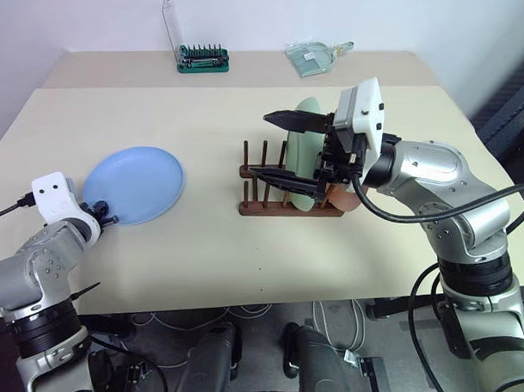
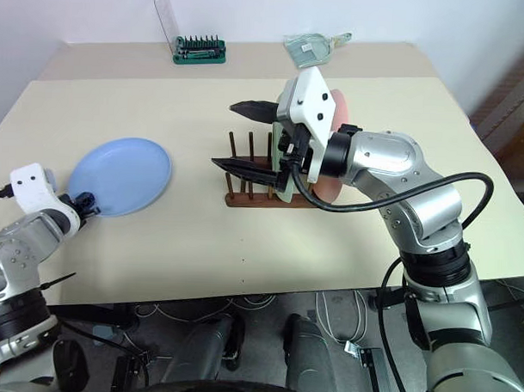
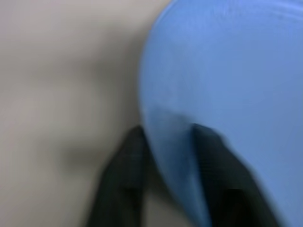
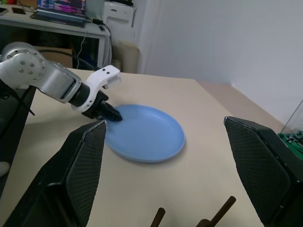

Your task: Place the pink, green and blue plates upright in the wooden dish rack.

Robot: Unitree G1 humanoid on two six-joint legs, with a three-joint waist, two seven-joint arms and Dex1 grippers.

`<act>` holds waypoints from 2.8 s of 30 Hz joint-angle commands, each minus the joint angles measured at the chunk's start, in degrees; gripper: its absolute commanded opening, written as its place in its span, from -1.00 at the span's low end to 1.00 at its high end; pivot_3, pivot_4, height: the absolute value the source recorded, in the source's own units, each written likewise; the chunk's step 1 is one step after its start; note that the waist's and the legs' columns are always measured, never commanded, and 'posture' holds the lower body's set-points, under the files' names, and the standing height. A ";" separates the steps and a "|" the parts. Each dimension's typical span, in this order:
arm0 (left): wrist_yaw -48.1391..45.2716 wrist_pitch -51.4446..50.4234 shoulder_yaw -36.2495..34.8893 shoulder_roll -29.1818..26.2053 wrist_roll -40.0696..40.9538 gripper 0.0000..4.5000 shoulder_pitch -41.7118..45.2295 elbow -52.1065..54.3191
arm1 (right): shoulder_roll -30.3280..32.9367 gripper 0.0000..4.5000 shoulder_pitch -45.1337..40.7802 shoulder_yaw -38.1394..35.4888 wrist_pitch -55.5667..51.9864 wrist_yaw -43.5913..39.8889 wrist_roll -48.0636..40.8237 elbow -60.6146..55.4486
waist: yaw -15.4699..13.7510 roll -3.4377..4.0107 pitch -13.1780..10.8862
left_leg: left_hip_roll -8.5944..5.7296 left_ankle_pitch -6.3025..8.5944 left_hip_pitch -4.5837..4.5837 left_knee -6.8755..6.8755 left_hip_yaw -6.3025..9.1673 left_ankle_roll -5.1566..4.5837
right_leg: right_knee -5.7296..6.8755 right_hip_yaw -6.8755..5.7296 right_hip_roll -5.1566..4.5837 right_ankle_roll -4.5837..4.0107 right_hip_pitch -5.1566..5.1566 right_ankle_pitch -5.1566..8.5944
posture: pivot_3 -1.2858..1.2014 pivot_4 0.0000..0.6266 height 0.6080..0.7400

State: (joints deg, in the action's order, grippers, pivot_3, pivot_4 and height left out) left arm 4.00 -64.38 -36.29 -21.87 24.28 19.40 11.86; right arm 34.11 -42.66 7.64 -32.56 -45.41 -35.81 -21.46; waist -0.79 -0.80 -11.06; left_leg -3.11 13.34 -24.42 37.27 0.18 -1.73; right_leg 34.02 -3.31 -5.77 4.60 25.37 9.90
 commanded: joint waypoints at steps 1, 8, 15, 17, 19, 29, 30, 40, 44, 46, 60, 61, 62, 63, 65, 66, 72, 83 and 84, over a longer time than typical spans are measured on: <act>-0.28 2.64 1.05 0.58 -0.48 -0.98 0.93 0.18 | -0.10 0.81 -0.44 -1.90 -0.12 0.75 0.77 -2.28 | 0.01 0.00 0.00 | 0.00 0.00 0.00 -0.01 0.00 0.00 | 0.00 0.00 0.00 0.00 0.00 0.00 | 0.03 -0.52 1.00; -2.75 19.76 8.17 0.28 -2.60 -0.98 8.92 5.81 | -0.54 0.81 -1.50 0.67 3.83 0.88 8.12 -1.47 | -1.32 -0.09 -0.02 | 0.00 -0.01 -0.05 0.01 -0.05 0.04 | -0.08 -0.02 -0.02 -0.06 0.00 -0.03 | 0.03 -0.52 1.00; -4.60 28.12 19.51 2.49 -4.45 -0.98 18.53 12.22 | -2.71 0.81 -4.03 7.59 15.88 2.36 23.81 2.43 | -1.44 -0.12 -0.04 | -0.01 -0.04 -0.08 -0.04 -0.08 0.08 | -0.08 -0.02 0.14 -0.04 0.03 -0.04 | 0.03 -0.52 1.00; -4.17 27.66 22.32 3.57 -4.69 -0.98 20.95 13.74 | -3.31 0.81 -4.88 9.88 21.82 3.42 29.95 4.52 | -1.31 -0.12 -0.04 | -0.02 -0.09 -0.06 -0.03 -0.10 -0.01 | -0.10 -0.01 0.15 -0.04 -0.01 -0.04 | 0.03 -0.52 1.00; -3.53 26.83 23.55 5.46 -3.37 -0.98 22.84 15.27 | -3.64 0.81 -5.19 11.81 26.09 3.43 34.36 5.87 | -1.28 -0.11 -0.04 | -0.03 -0.12 -0.03 -0.03 -0.13 -0.06 | -0.08 -0.01 0.19 -0.03 0.00 -0.04 | 0.03 -0.52 1.00; -4.00 23.03 23.79 9.25 3.08 -0.98 23.19 20.94 | -5.82 0.81 -7.25 14.40 34.27 9.20 51.15 14.53 | -1.20 -0.12 -0.04 | -0.01 -0.23 0.00 0.01 -0.09 0.02 | 0.05 -0.01 0.28 -0.03 0.00 -0.04 | 0.03 -0.52 1.00; -4.32 22.97 23.87 9.15 3.58 -0.99 22.82 21.57 | -6.00 0.70 -7.38 14.35 34.85 9.31 51.84 15.10 | -1.22 -0.12 -0.04 | -0.02 -0.23 0.00 0.01 -0.09 0.02 | 0.05 -0.01 0.29 -0.02 0.00 -0.04 | 0.03 -0.52 1.00; -3.86 22.31 21.91 9.50 6.38 -1.00 20.91 22.06 | -8.23 -0.99 -7.82 13.20 37.44 9.29 53.59 16.99 | -1.06 -0.12 -0.04 | -0.01 -0.26 0.01 0.01 -0.05 0.05 | 0.08 0.00 0.36 -0.03 -0.01 -0.04 | 0.03 -0.52 1.00; -2.83 23.26 18.20 11.83 10.41 -0.71 21.21 21.20 | -8.68 -1.00 -7.78 12.81 38.04 9.27 54.01 17.10 | -1.14 -0.12 -0.04 | -0.01 -0.26 0.02 0.02 -0.04 0.06 | 0.07 0.00 0.36 -0.03 -0.04 -0.04 | 0.03 -0.52 1.00; -1.36 25.86 15.09 13.25 12.29 -0.37 22.17 20.71 | -8.88 -1.00 -7.68 12.63 38.35 9.30 53.88 16.98 | -1.21 -0.12 -0.04 | -0.02 -0.26 0.02 0.04 -0.03 0.06 | 0.07 0.00 0.35 -0.03 -0.05 -0.04 | 0.03 -0.52 1.00; -2.03 35.84 1.86 0.64 13.20 0.73 16.24 13.26 | -17.06 -1.00 -6.32 7.68 28.91 6.83 37.84 10.09 | 0.32 -0.13 -0.05 | 0.00 -0.29 0.09 0.03 0.01 0.11 | 0.15 0.00 0.41 -0.03 -0.09 -0.05 | 0.03 -0.52 1.00; -4.47 36.24 1.63 -0.92 13.28 0.73 13.29 12.64 | -19.57 -1.00 -5.90 6.13 24.13 6.80 32.45 7.90 | 0.40 -0.12 -0.05 | 0.00 -0.29 0.14 -0.01 -0.01 0.11 | 0.16 0.02 0.41 -0.03 -0.09 -0.05 | 0.03 -0.52 1.00; -7.21 36.03 2.16 -2.63 12.79 0.73 9.63 11.90 | -21.86 -1.00 -5.60 4.53 19.13 6.98 27.20 5.83 | 0.59 -0.13 -0.05 | 0.00 -0.30 0.16 -0.03 -0.01 0.11 | 0.22 0.03 0.41 -0.03 -0.08 -0.05 | 0.03 -0.52 1.00; -10.54 36.42 3.37 -4.23 11.75 0.73 5.36 11.64 | -24.01 -1.00 -5.25 2.86 14.00 7.70 22.02 3.72 | 0.84 -0.12 -0.04 | 0.03 -0.31 0.18 -0.08 0.00 0.13 | 0.22 0.03 0.43 -0.04 -0.08 -0.05 | 0.03 -0.52 1.00; -16.73 37.69 6.76 -6.97 9.10 0.73 -3.17 11.69 | -27.42 -1.00 -4.61 -0.37 4.58 10.12 13.81 0.42 | 1.25 -0.14 -0.03 | 0.04 -0.32 0.26 -0.13 0.00 0.17 | 0.30 0.07 0.42 -0.05 -0.07 -0.05 | 0.03 -0.52 1.00; -18.43 38.50 7.88 -7.74 8.14 0.73 -5.54 11.76 | -28.15 -1.00 -4.49 -1.36 1.54 11.11 11.50 -0.62 | 1.30 -0.14 -0.03 | 0.05 -0.32 0.27 -0.15 0.03 0.19 | 0.28 0.06 0.42 -0.07 -0.07 -0.04 | 0.03 -0.52 1.00; -30.00 41.10 15.24 -8.90 7.67 0.73 -18.75 15.58 | -33.02 -1.00 -2.83 -8.25 -12.78 20.27 -3.48 -4.95 | 1.48 -0.12 -0.02 | 0.06 -0.20 0.27 -0.25 0.09 0.41 | 0.08 0.11 0.20 -0.43 0.05 -0.01 | 0.03 -0.52 1.00; -36.93 44.61 22.71 -9.33 3.46 0.73 -25.76 16.00 | -39.58 -1.00 -0.75 -13.95 -25.53 39.93 -23.85 -5.69 | 1.57 -0.05 -0.02 | 0.10 -0.47 0.16 -1.05 0.05 0.51 | 0.16 0.13 0.21 -0.74 0.53 0.15 | 0.03 -0.52 1.00; -36.87 44.68 22.65 -9.19 3.44 0.73 -25.69 15.95 | -39.89 -1.00 -0.55 -14.19 -25.76 41.73 -25.10 -5.58 | 1.59 -0.05 -0.02 | 0.10 -0.48 0.15 -1.04 0.04 0.49 | 0.15 0.13 0.21 -0.73 0.52 0.15 | 0.03 -0.52 1.00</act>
State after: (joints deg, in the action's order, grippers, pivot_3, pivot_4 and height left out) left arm -32.67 -21.21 -12.66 -31.11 27.94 -6.42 26.05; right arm -4.64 -43.02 -5.60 -58.29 -6.38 -57.64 -24.69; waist 0.80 -0.85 -11.08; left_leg -3.01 12.86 -24.28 36.23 0.21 -1.25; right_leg 34.16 -3.18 -5.57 3.87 25.89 10.05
